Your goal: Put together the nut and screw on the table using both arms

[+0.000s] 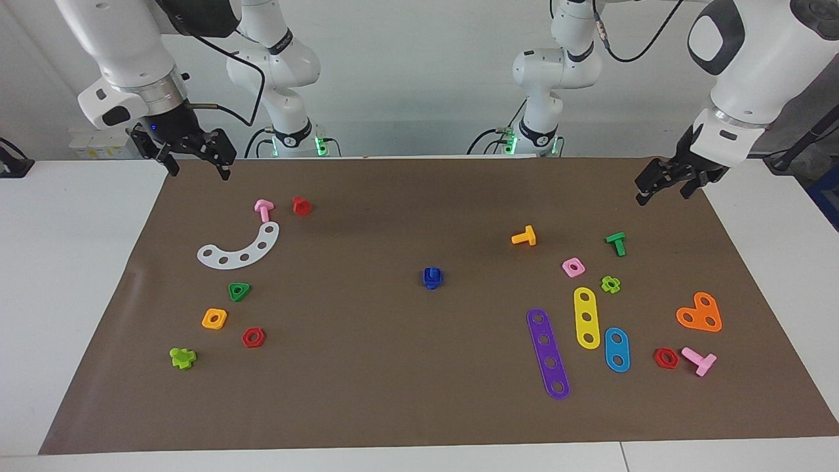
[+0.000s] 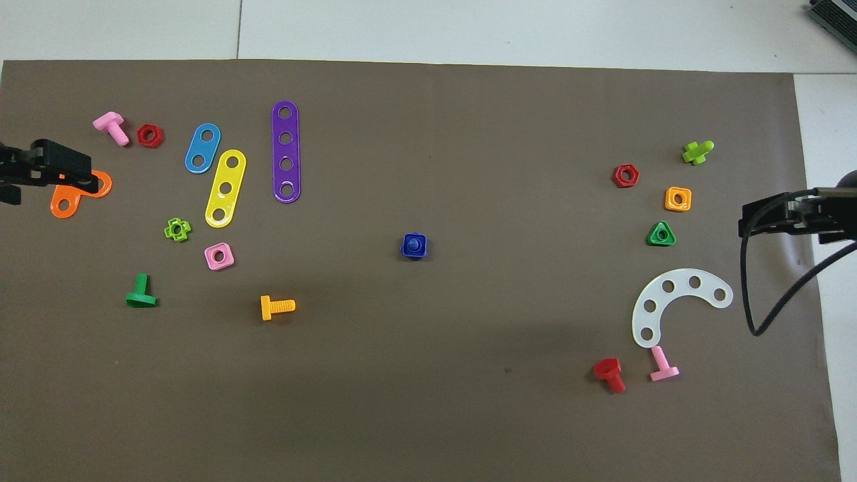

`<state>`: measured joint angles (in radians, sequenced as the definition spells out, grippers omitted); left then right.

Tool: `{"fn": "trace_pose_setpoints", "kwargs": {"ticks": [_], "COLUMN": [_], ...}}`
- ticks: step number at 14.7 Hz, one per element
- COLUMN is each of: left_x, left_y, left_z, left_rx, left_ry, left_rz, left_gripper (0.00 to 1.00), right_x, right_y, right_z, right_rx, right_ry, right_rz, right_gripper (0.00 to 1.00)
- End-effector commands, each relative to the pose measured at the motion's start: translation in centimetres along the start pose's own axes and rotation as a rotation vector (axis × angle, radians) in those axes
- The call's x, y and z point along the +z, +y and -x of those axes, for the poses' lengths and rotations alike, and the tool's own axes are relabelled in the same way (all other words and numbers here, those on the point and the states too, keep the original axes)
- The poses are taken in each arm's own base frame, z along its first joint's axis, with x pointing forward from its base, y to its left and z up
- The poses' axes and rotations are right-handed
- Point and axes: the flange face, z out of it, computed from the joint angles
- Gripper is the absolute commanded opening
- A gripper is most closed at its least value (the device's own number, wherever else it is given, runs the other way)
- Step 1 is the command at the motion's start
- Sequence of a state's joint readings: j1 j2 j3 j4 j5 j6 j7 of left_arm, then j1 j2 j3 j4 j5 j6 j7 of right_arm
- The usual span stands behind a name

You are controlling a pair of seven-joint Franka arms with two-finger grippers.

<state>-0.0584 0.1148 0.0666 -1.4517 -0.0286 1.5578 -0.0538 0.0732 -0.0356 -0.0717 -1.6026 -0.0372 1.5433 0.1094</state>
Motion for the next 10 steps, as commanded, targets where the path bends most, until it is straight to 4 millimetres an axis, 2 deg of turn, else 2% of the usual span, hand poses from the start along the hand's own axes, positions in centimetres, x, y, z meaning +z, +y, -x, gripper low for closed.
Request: {"fn": "trace_pose_setpoints", "kwargs": {"ticks": [1, 2, 6, 10], "left_x": [-0.2, 0.0, 2.9, 3.2], "left_y": [-0.2, 0.9, 2.5, 3.2], "left_z": [0.5, 0.6, 2.4, 2.6], "left_rx": [0.09, 0.11, 0.13, 0.111], "left_ry": [0.024, 0.022, -0.021, -0.032], "left_rz": [-0.018, -0.021, -0.014, -0.016], "left_gripper": [1.0, 1.0, 1.0, 1.0], "right_x": [-0.2, -0.3, -0.3, -0.3], "right_y": [-0.1, 0.0, 0.0, -0.4], "right_z": [0.5, 0.5, 0.5, 0.5], "right_rx": [0.0, 0.006, 0.009, -0.001], "right_ry": [-0.015, -0.015, -0.015, -0.014], "right_rz": [-0.041, -0.063, -0.069, -0.069], "right_gripper": [1.0, 1.0, 1.0, 1.0]}}
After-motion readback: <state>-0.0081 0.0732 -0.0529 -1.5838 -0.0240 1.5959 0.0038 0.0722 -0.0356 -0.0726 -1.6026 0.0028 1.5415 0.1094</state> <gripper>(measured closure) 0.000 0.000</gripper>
